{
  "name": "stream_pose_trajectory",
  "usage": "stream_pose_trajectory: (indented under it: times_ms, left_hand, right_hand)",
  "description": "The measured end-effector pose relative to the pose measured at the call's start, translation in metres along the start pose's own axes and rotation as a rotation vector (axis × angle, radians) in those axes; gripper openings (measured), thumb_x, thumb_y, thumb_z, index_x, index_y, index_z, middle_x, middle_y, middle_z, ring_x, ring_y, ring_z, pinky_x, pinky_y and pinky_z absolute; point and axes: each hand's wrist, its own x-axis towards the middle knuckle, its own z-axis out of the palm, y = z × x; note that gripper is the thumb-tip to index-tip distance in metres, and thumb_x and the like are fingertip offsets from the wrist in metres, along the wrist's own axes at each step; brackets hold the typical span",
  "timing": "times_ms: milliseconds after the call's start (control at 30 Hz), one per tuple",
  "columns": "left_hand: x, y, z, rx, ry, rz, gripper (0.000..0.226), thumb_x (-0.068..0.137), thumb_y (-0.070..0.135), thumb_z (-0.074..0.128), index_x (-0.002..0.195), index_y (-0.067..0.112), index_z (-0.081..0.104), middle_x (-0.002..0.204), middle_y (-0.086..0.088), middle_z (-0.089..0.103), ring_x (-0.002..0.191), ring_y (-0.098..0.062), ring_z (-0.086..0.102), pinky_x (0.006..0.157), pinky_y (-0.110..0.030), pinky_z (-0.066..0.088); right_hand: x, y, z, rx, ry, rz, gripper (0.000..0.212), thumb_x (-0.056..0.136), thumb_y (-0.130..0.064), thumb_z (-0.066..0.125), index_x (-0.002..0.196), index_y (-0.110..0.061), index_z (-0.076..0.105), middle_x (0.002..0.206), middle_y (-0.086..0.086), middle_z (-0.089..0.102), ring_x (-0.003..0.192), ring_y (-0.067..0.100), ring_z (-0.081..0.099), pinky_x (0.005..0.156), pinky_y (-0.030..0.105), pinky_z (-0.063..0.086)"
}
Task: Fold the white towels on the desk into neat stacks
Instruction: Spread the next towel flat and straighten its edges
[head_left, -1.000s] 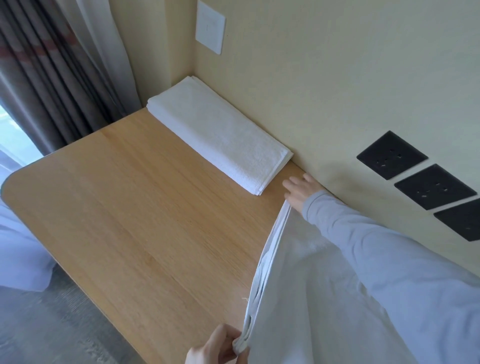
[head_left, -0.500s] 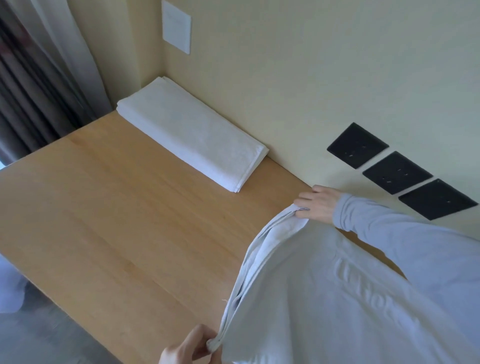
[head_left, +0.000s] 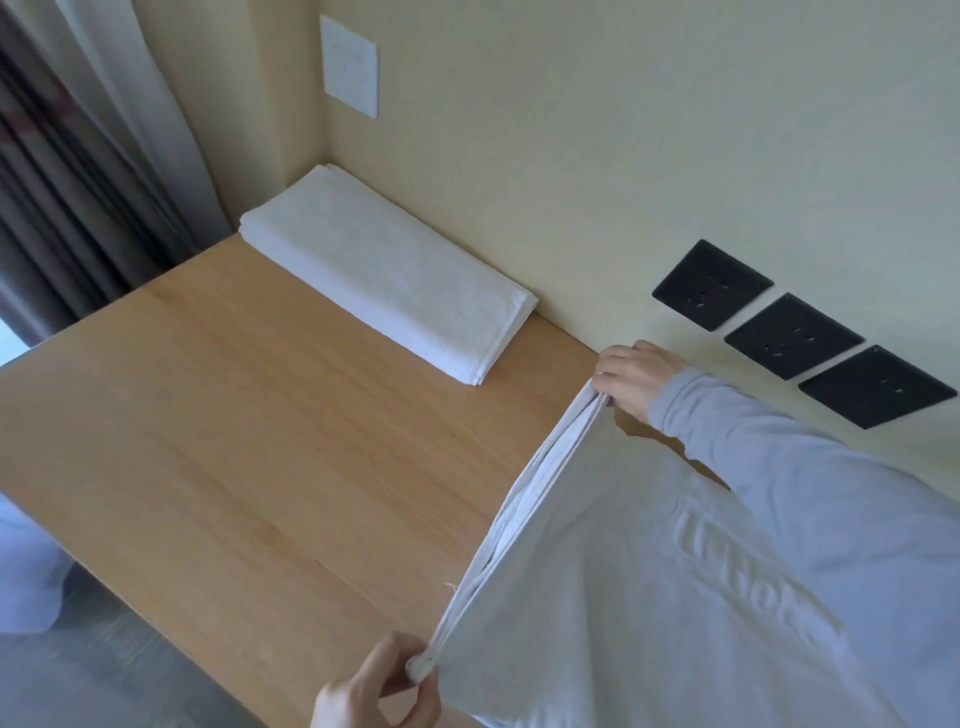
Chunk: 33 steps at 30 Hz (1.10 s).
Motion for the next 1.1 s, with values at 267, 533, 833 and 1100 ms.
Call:
stream_pose_trajectory:
  times_ms: [267, 533, 833, 1100]
  left_hand:
    - [0.031, 0.027, -0.024, 0.027, 0.22, 0.158, 0.052, 0.053, -0.014, 0.077, 0.076, 0.03, 0.063, 0.058, 0.019, 0.062, 0.051, 0.004, 0.06, 0.06, 0.0, 0.041]
    - [0.086, 0.14, -0.038, 0.073, 0.181, 0.465, 0.039, 0.067, -0.012, 0.072, 0.074, 0.026, 0.062, 0.075, 0.021, 0.064, 0.063, 0.003, 0.059, 0.061, 0.0, 0.04]
    - [0.099, 0.369, -0.032, 0.178, 0.078, 1.036, 0.033, 0.08, -0.007, 0.064, 0.083, 0.024, 0.056, 0.073, 0.016, 0.064, 0.079, 0.01, 0.057, 0.07, 0.003, 0.037]
    - [0.03, 0.6, -0.06, 0.035, 0.342, 1.569, 0.009, 0.083, 0.017, 0.05, 0.09, 0.022, 0.053, 0.074, 0.012, 0.06, 0.076, 0.017, 0.052, 0.069, 0.005, 0.033]
  right_hand:
    - [-0.099, 0.048, -0.018, 0.384, 0.245, 0.261, 0.012, 0.083, -0.009, 0.066, 0.088, -0.001, 0.072, 0.091, 0.013, 0.068, 0.087, 0.029, 0.061, 0.08, 0.035, 0.049]
    - [-0.246, 0.091, -0.05, 0.338, 0.61, 0.499, 0.019, 0.074, -0.017, 0.059, 0.06, -0.004, 0.064, 0.061, 0.007, 0.063, 0.054, 0.027, 0.061, 0.054, 0.027, 0.047]
    - [-0.436, 0.141, -0.112, 0.35, 0.69, 0.896, 0.011, 0.071, -0.01, 0.079, 0.071, -0.005, 0.069, 0.072, 0.008, 0.067, 0.068, 0.028, 0.064, 0.064, 0.034, 0.05]
    - [-0.612, 0.162, -0.226, 0.039, 1.234, 1.093, 0.021, 0.074, -0.016, 0.074, 0.066, -0.002, 0.06, 0.061, 0.009, 0.06, 0.06, 0.016, 0.053, 0.063, 0.015, 0.036]
